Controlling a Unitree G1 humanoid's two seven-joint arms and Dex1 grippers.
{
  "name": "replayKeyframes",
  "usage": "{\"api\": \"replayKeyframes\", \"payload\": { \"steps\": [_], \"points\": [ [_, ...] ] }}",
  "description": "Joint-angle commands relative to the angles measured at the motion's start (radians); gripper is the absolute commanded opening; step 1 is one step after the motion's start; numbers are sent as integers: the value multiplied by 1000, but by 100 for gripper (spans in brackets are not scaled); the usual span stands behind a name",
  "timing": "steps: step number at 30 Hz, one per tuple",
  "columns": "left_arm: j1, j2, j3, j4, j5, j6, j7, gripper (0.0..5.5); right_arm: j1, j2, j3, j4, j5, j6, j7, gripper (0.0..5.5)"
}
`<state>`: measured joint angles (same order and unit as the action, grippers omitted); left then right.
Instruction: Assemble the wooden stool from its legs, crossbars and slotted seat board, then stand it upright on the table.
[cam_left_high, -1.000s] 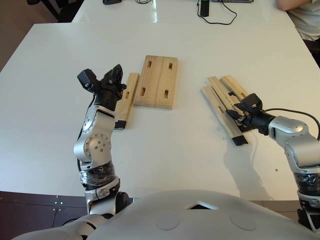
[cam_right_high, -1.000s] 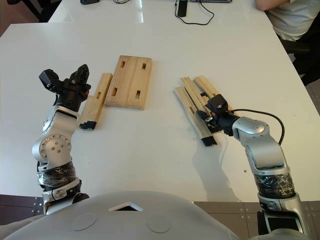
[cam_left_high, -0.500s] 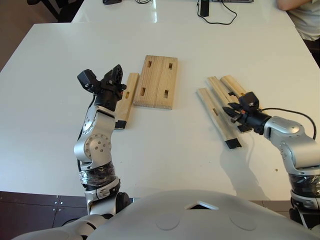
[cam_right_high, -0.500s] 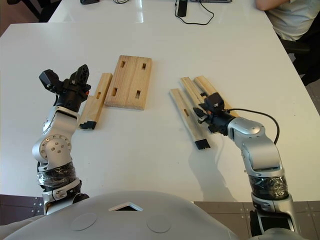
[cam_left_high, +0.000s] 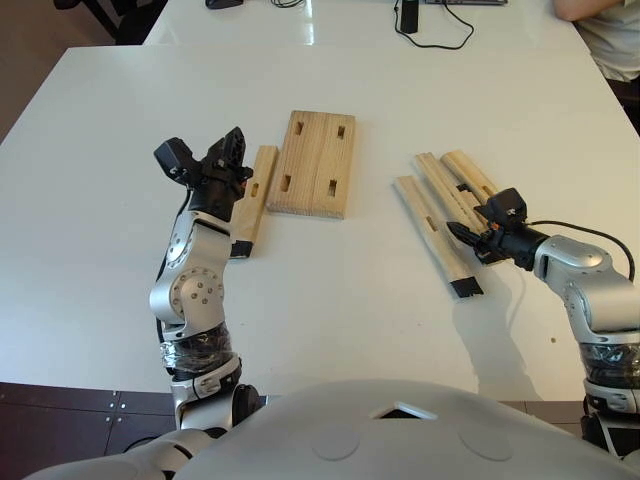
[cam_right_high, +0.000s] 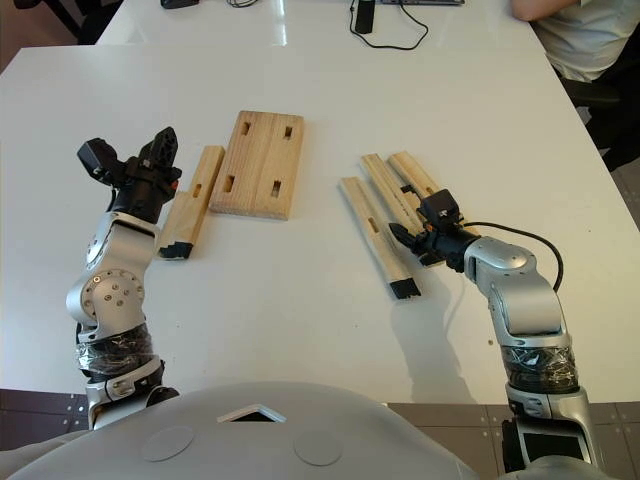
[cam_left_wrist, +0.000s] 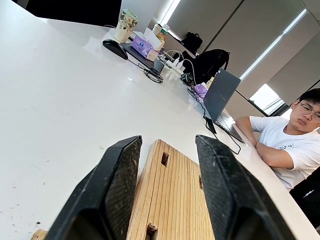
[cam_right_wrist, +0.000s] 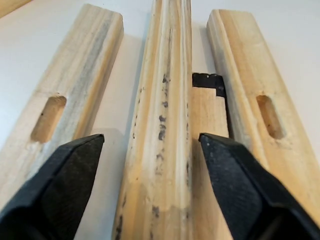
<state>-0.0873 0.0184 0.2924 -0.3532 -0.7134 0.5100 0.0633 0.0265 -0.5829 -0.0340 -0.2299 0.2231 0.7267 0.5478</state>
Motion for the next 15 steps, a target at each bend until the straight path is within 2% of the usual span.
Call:
{"api": "replayKeyframes", "payload": {
  "steps": [1, 10, 15],
  "points": [
    [2, 3, -2, 7, 4, 4, 0, 200, 16, -2, 2, -3, -7, -10, -4, 418],
    [11, 8, 3, 1, 5, 5, 4, 200, 38, 10, 7, -48, -4, -24, -7, 418],
    [12, 11, 6, 0, 6, 4, 6, 200, 35, 18, 14, -37, -11, -24, -15, 346]
  ]
}}
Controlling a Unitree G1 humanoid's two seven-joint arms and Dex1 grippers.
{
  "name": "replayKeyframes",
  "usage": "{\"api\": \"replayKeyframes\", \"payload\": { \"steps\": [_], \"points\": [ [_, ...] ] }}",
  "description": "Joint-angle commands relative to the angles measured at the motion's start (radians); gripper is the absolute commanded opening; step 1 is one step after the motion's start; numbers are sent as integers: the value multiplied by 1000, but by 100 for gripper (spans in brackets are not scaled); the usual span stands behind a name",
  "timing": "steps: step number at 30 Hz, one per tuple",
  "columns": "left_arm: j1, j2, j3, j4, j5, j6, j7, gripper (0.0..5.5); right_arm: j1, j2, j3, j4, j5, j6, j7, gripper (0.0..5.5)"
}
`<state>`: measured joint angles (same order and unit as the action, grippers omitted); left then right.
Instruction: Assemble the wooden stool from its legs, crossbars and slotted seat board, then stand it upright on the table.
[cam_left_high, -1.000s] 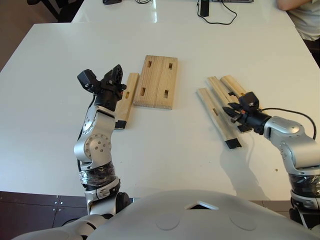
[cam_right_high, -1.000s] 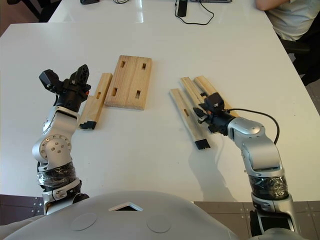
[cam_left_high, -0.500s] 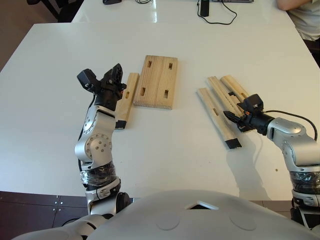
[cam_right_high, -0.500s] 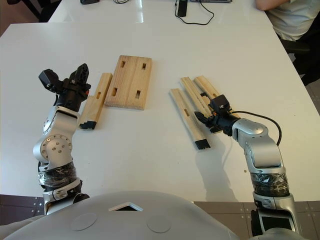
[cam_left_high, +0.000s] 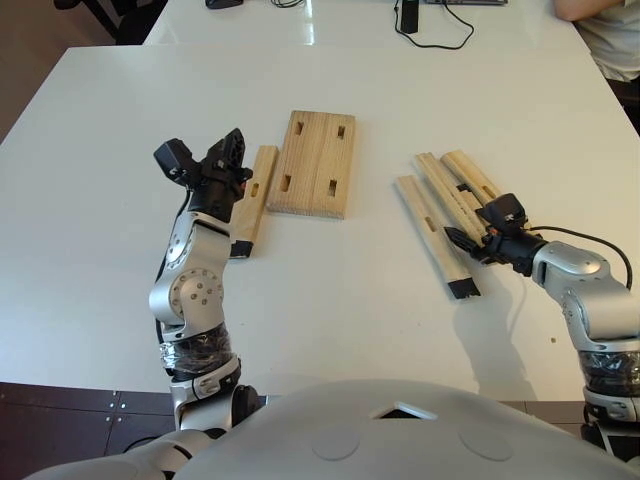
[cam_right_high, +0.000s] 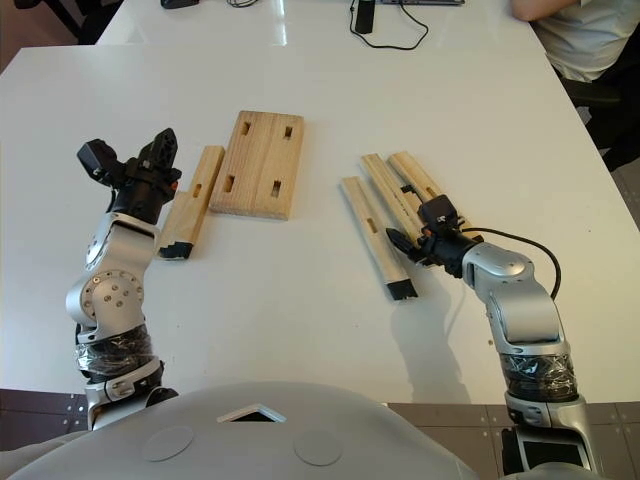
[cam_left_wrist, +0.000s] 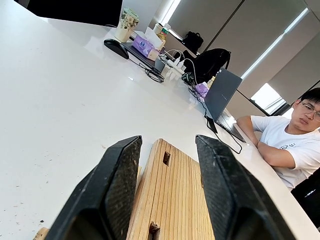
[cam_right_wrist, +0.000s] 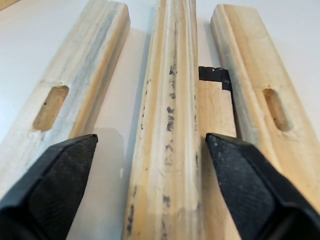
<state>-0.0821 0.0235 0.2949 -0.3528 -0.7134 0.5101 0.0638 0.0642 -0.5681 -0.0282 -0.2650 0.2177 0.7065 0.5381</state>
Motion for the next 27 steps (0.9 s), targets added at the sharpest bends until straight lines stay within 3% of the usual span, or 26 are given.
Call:
{"api": "replayKeyframes", "payload": {
  "steps": [1, 9, 12, 15, 17, 21, 24, 27],
  "points": [
    [6, 6, 4, -1, 6, 3, 6, 200, -5, 4, 8, 2, -6, -4, -6, 328],
    [-1, 10, 6, 7, 7, 3, 6, 200, -19, 19, -4, 21, -13, -31, -20, 204],
    [-9, 14, 8, 14, 7, 4, 3, 200, -47, 67, -43, 22, 34, -4, -40, 202],
    [-24, 24, 11, 20, 5, 5, -4, 200, -111, 169, -164, 14, 186, 135, -85, 202],
    [-34, 42, 17, 25, 2, 3, -19, 200, -202, 258, -279, 12, 409, 298, -94, 202],
    [-60, 71, 21, 44, -18, 14, -66, 200, -301, 354, -376, 13, 733, 498, -98, 202],
    [-34, 92, 1, 51, -24, 15, -138, 200, -325, 416, -372, -9, 938, 583, -133, 202],
    [-18, 117, -10, 82, -9, 25, -183, 200, -343, 512, -278, -30, 985, 638, -249, 202]
  ]
}}
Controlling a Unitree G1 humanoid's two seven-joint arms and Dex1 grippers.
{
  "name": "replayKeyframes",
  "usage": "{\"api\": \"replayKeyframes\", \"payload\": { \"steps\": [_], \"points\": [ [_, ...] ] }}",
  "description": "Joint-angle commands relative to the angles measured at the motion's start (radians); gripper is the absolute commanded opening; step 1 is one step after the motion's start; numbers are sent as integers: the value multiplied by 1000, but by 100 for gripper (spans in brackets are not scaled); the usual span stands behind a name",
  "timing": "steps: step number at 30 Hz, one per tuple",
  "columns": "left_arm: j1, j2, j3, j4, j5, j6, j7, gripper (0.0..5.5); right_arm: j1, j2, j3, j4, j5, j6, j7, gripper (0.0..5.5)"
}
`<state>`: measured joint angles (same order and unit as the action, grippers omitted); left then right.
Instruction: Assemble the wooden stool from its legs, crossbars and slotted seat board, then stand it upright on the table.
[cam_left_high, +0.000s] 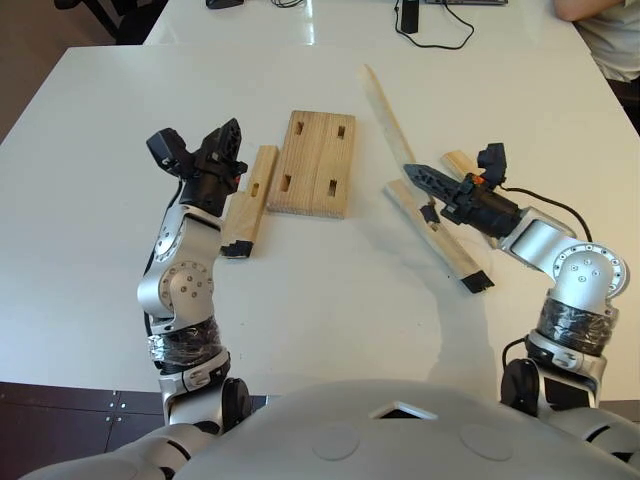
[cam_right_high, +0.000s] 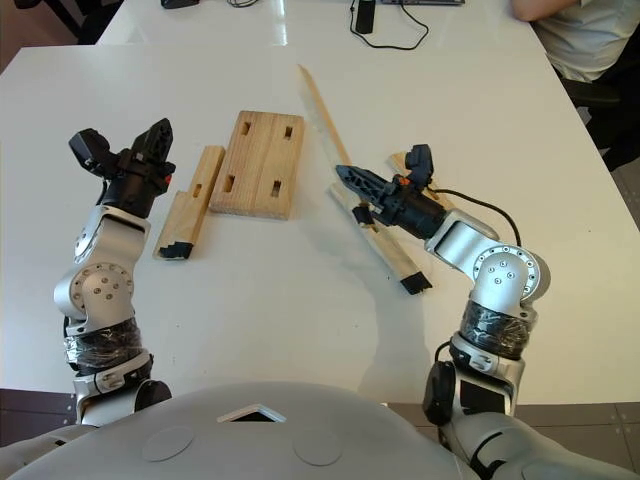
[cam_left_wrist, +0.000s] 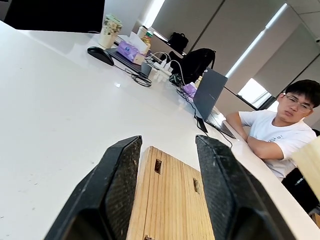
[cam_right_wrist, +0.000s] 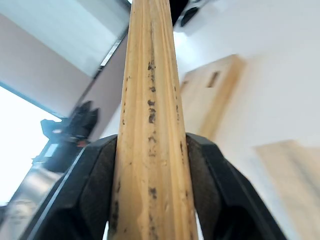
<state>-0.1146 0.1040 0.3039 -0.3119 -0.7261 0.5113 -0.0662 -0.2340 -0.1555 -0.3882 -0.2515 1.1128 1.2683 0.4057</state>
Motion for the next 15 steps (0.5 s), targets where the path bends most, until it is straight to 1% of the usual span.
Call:
{"api": "replayKeyframes", "payload": {
  "steps": [1, 2, 4, 5, 7, 9, 12, 14, 15],
  "points": [
    [15, 44, -19, 56, 5, 30, -66, 200, -62, 149, 121, -30, 58, 85, -194, 202],
    [17, 51, -22, 64, 1, 36, -81, 200, -80, 196, 152, -6, 19, 83, -271, 202],
    [39, 68, -33, 51, 1, 46, -112, 200, -125, 271, 227, 30, -46, 58, -356, 202],
    [49, 79, -36, 45, -3, 54, -128, 200, -155, 333, 245, 60, -72, 26, -408, 202],
    [73, 90, -19, 23, -34, 71, -150, 200, -208, 446, 262, 113, -103, -49, -472, 202],
    [94, 96, 1, -7, -81, 86, -177, 200, -239, 519, 253, 180, -102, -112, -522, 202],
    [113, 88, 32, -60, -202, 100, -231, 200, -227, 547, 231, 235, -50, -163, -578, 202],
    [116, 55, 101, -73, -375, 103, -223, 200, -209, 536, 212, 229, 22, -160, -594, 202],
    [121, 35, 118, -80, -462, 106, -209, 200, -195, 510, 212, 208, 74, -135, -584, 202]
  ]
}}
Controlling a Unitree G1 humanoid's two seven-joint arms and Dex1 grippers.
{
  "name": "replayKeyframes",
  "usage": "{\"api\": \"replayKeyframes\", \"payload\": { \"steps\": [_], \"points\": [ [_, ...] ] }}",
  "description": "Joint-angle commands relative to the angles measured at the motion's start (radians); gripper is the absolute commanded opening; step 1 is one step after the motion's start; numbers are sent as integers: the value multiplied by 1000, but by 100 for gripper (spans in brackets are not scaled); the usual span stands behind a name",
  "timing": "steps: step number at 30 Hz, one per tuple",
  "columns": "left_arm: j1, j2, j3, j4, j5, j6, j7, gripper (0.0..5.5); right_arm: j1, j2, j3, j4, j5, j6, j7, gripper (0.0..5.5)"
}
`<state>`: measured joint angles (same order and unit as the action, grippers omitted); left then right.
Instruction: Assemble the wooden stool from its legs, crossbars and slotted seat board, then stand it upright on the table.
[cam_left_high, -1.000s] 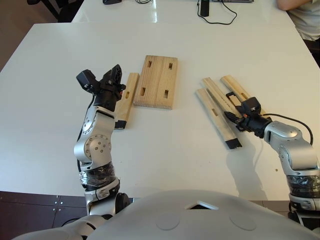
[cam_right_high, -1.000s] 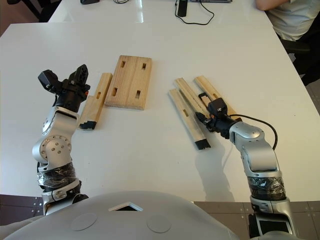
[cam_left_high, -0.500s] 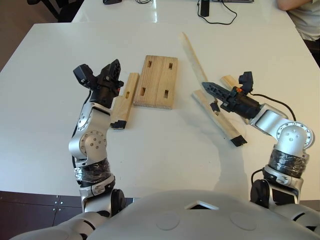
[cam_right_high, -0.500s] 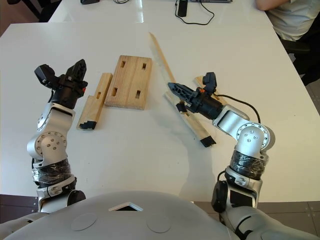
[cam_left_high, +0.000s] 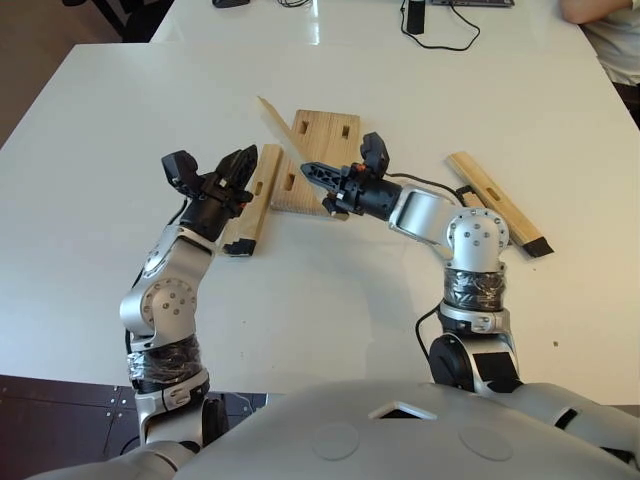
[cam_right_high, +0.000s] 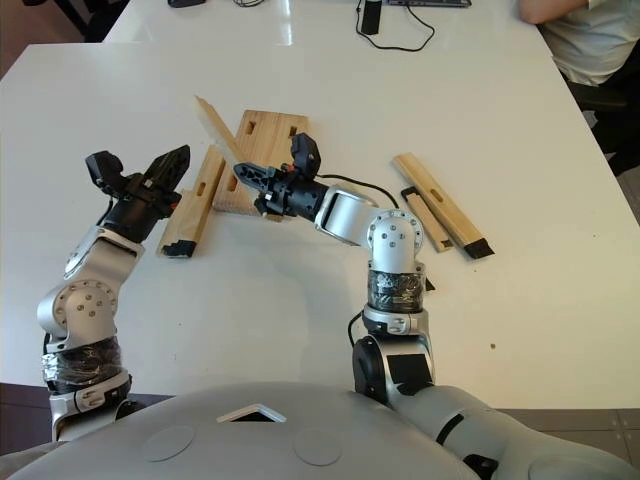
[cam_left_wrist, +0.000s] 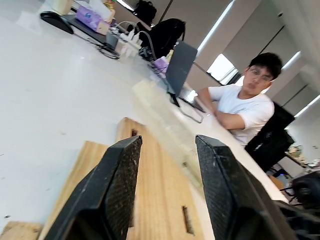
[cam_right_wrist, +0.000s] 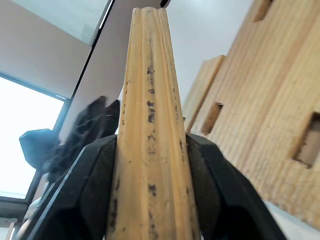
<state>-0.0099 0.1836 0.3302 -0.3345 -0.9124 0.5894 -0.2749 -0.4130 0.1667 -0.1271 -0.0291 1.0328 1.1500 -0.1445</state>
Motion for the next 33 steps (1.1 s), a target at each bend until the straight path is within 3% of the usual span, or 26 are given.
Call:
{"api": "replayKeyframes", "payload": {
  "steps": [1, 7, 13, 18, 33],
  "points": [
    [20, -65, 96, -66, -350, 32, 19, 200, -2, 156, -42, -42, 207, 12, -18, 202],
    [27, -141, 35, -104, -624, 38, 204, 293, 10, -62, -45, -228, 605, 20, 22, 202],
    [-10, -169, -74, -189, -786, 8, 325, 392, -18, -351, -41, -264, 814, 32, 120, 202],
    [-26, -141, -103, -279, -848, -32, 329, 409, -53, -555, -48, -215, 917, 30, 239, 202],
    [-25, -61, -245, -361, -856, -65, 289, 409, -7, -655, 86, -224, 927, -42, 329, 202]
  ]
}}
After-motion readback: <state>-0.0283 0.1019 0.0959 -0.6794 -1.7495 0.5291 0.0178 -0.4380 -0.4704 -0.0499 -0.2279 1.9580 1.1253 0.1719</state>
